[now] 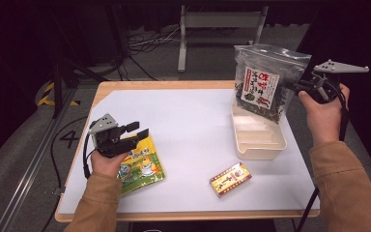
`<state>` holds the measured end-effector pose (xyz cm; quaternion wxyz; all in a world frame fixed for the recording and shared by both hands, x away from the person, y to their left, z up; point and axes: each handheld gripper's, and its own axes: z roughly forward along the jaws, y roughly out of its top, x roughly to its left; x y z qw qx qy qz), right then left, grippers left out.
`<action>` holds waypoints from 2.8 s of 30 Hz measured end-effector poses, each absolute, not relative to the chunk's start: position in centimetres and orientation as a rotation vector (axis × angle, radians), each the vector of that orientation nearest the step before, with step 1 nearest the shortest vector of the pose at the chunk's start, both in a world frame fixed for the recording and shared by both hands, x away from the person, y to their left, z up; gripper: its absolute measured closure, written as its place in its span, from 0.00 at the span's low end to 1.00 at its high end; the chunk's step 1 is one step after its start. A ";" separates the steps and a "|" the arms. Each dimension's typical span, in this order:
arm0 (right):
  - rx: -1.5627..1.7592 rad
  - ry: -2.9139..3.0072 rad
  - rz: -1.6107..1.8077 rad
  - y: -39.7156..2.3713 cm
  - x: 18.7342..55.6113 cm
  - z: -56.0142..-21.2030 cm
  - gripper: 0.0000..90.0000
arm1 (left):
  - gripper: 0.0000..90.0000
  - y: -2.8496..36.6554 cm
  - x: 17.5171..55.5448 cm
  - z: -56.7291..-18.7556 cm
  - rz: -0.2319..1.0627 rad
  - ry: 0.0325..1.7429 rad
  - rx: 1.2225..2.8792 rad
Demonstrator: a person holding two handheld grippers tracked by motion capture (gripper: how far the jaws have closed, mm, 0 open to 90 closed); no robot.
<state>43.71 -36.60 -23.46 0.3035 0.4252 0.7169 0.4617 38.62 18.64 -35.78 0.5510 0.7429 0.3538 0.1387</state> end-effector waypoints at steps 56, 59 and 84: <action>1.274 1.890 1.174 -39.3 43.9 -28.4 0.60 | 0.48 18.8 38.7 -36.0 0.297 0.848 1.779; 1.260 1.887 1.177 -39.4 43.3 -28.4 0.57 | 0.45 18.9 38.6 -35.9 0.300 0.860 1.783; 1.116 1.973 1.196 -38.3 38.5 -27.3 0.49 | 0.40 19.8 38.2 -35.7 0.340 0.884 1.812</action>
